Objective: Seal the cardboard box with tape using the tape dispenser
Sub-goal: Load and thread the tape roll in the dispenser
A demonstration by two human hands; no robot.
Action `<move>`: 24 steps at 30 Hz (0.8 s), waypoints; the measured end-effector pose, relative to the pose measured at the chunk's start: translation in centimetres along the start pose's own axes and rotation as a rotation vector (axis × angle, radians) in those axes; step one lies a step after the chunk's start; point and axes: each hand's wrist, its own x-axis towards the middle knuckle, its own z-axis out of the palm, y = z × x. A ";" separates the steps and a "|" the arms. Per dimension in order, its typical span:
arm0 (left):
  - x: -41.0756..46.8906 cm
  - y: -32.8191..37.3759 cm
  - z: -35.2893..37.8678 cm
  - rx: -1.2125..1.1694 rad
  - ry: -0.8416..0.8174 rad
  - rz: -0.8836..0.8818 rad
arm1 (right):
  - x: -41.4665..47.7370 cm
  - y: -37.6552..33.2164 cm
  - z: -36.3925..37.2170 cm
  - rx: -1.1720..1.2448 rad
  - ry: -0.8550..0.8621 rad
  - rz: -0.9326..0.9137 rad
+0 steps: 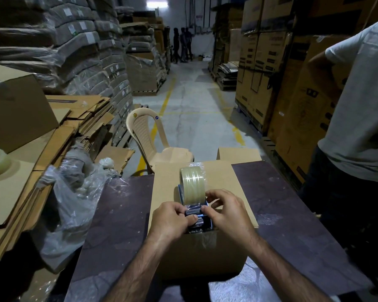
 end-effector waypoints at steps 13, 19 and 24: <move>0.9 -0.3 -1.3 -0.514 -0.300 -0.241 | 0.8 0.4 0.3 0.055 0.007 0.027; 0.8 -0.2 -0.9 -0.429 -0.252 -0.198 | 0.4 0.8 0.7 0.019 -0.022 0.008; 0.9 -0.2 -0.6 -0.280 -0.241 -0.140 | 0.3 0.9 0.7 0.004 -0.021 0.015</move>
